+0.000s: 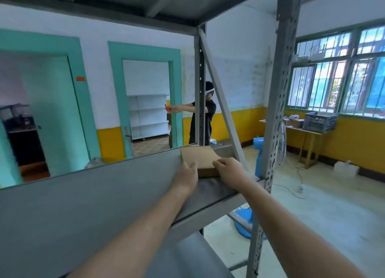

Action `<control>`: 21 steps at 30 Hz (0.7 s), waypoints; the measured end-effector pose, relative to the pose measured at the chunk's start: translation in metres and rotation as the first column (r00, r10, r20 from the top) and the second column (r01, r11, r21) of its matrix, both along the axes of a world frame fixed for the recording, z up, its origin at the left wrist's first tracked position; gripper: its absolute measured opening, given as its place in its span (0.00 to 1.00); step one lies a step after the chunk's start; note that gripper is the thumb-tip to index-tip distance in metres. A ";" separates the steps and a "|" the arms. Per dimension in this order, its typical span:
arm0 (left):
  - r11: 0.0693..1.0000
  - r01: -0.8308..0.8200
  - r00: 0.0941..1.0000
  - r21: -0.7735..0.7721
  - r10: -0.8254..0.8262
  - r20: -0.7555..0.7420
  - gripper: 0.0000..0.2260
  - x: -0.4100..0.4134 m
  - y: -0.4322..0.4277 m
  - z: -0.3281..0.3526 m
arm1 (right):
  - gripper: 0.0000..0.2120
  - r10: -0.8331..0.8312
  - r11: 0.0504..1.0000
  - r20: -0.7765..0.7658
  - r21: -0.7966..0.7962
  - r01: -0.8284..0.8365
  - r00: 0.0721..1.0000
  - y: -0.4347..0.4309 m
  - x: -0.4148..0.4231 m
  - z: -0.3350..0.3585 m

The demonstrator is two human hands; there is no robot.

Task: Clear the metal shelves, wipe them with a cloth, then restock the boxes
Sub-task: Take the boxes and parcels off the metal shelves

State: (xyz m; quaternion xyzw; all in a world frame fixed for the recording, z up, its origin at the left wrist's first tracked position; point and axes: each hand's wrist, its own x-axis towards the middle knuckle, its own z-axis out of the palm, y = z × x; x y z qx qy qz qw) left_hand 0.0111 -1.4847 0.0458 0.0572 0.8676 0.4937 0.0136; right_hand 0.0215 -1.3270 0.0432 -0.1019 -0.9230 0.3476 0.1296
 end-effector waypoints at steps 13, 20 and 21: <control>0.760 -0.004 0.994 0.650 0.077 -0.084 0.08 0.138 -0.110 0.021 | 0.07 -0.371 0.893 -0.467 -0.416 0.171 0.802 -0.124 0.184 0.015; 0.476 0.151 0.978 0.866 -0.199 -0.061 0.12 0.246 -0.188 -0.007 | 0.15 -0.504 0.770 -0.490 -0.627 0.114 0.712 -0.212 0.320 -0.011; 0.455 0.150 0.969 0.878 -0.244 -0.039 0.13 0.265 -0.196 -0.012 | 0.16 -0.532 0.733 -0.456 -0.670 0.118 0.713 -0.223 0.344 -0.015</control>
